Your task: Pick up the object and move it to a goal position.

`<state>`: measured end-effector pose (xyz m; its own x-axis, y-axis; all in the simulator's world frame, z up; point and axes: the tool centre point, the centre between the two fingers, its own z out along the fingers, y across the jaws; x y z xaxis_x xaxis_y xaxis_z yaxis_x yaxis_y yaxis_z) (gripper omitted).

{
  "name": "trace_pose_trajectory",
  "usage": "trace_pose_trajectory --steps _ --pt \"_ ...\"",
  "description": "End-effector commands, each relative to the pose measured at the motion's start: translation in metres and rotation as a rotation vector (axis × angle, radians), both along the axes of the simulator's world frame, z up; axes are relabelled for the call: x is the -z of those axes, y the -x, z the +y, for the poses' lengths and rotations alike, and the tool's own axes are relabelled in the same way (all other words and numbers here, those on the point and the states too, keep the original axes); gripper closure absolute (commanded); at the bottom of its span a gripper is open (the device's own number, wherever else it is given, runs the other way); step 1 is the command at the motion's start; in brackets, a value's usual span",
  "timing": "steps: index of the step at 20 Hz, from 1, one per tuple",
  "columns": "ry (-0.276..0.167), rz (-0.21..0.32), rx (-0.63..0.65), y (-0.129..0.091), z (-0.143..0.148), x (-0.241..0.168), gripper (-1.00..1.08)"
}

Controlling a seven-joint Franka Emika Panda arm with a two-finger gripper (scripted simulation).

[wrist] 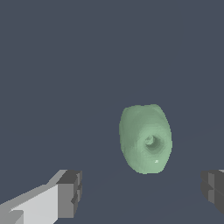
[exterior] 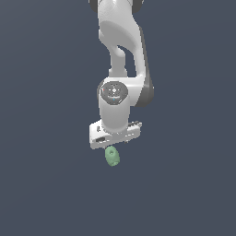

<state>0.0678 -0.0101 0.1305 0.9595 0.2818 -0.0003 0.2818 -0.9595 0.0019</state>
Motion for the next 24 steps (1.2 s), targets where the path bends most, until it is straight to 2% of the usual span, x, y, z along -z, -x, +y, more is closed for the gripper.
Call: trace_pose_trajectory --steps 1,8,15,24 --pt "-0.001 0.0 -0.03 -0.008 -0.006 0.008 -0.92" --pt "-0.002 0.0 -0.072 -0.019 -0.017 0.02 -0.92" --pt "-0.002 0.001 -0.073 -0.019 -0.018 0.025 -0.92" --pt "-0.002 0.0 -0.076 -0.018 -0.018 0.068 -0.92"
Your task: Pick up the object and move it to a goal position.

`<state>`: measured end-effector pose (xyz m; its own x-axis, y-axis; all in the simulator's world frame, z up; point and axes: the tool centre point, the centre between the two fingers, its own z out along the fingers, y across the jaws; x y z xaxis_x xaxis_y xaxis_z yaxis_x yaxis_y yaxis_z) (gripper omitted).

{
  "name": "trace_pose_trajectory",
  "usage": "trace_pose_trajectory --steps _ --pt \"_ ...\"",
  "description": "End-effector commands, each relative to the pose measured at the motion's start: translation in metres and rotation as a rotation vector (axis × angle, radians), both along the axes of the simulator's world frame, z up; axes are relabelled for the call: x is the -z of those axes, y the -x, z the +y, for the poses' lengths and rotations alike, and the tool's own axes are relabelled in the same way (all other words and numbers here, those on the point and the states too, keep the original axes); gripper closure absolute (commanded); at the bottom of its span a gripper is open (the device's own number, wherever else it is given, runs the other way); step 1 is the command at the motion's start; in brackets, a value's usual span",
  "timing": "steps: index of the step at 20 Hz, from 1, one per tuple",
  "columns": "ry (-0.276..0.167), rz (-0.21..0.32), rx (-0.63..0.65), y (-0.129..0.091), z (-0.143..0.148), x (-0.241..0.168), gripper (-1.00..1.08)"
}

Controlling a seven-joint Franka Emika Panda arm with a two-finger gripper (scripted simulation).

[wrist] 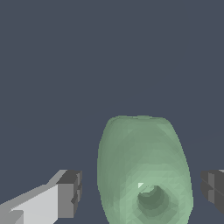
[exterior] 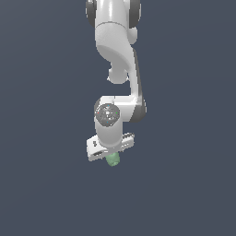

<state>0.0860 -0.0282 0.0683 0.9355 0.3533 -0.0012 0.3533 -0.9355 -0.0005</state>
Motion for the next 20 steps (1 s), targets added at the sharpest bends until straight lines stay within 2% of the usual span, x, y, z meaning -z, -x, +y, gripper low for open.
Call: trace_pose_trajectory --steps 1,6,7,20 --pt "0.0 -0.001 -0.001 -0.0003 0.0002 0.0086 -0.92" --pt "0.0 -0.001 -0.001 -0.0018 0.0001 0.0095 -0.92" --pt "0.0 -0.001 -0.001 -0.0018 0.0001 0.0095 1.08" --pt "0.0 -0.001 -0.001 -0.0007 0.0026 0.0089 1.08"
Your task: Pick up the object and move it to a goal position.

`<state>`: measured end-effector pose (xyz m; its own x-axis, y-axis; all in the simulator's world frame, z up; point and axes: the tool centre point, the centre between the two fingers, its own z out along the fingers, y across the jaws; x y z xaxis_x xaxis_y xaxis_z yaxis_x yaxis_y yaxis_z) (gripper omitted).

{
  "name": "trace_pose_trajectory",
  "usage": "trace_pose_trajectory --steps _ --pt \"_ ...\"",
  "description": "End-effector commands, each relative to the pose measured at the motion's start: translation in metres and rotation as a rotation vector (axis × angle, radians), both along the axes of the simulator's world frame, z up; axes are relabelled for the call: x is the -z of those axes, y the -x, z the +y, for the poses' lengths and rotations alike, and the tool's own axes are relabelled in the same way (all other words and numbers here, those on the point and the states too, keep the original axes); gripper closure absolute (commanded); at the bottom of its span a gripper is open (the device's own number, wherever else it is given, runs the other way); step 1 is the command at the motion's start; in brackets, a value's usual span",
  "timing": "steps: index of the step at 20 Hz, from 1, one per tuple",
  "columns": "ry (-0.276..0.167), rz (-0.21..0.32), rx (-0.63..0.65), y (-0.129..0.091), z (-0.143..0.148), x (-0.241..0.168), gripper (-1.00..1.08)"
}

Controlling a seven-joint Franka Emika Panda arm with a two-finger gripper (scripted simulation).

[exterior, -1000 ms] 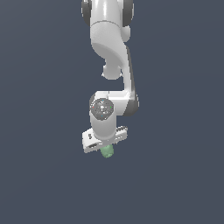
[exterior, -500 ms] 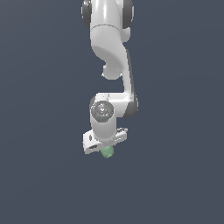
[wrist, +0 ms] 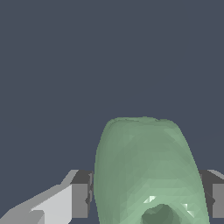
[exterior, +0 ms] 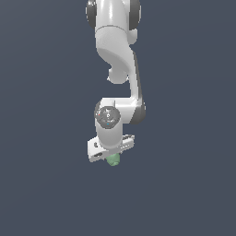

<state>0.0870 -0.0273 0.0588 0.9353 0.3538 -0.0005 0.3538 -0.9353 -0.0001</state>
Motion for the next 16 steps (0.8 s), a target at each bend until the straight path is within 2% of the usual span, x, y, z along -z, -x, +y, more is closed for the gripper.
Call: trace_pose_trajectory --steps 1,8,16 --pt "0.0 -0.001 -0.001 0.001 0.004 -0.001 1.08" --pt "0.0 -0.001 -0.001 0.013 0.035 -0.008 1.08" --pt "0.0 -0.001 -0.001 0.043 0.114 -0.025 1.08"
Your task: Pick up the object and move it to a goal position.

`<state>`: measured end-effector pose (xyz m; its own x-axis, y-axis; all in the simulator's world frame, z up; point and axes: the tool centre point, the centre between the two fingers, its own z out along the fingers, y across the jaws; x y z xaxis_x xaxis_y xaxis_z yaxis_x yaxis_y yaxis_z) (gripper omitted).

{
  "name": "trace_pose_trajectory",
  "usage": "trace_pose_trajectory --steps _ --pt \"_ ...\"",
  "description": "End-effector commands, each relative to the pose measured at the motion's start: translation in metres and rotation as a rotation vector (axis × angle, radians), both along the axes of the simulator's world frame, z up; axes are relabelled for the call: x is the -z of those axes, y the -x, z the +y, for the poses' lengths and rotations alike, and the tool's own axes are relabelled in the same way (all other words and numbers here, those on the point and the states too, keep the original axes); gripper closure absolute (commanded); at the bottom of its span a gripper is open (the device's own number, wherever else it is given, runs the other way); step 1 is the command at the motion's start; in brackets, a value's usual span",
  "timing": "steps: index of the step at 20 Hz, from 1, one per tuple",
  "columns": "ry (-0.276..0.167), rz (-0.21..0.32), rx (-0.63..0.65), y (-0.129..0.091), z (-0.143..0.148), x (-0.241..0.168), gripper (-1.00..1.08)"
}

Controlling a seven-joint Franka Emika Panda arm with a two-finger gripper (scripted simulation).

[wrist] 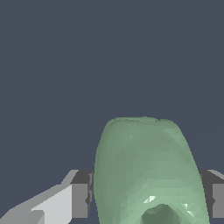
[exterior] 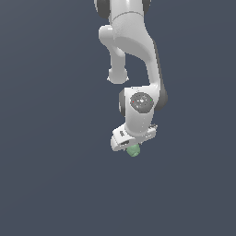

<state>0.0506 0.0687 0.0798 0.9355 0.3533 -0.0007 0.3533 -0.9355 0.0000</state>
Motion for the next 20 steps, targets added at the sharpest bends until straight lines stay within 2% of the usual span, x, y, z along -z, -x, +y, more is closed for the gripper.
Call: trace_pose_trajectory --steps 1,12,16,20 --pt "0.0 -0.001 -0.001 0.011 0.029 -0.007 1.08" --pt "0.0 0.0 -0.001 0.05 0.142 -0.031 1.08" --pt "0.0 -0.001 -0.001 0.057 0.165 -0.036 1.08" --pt "0.0 -0.001 -0.001 0.06 0.177 -0.039 1.08"
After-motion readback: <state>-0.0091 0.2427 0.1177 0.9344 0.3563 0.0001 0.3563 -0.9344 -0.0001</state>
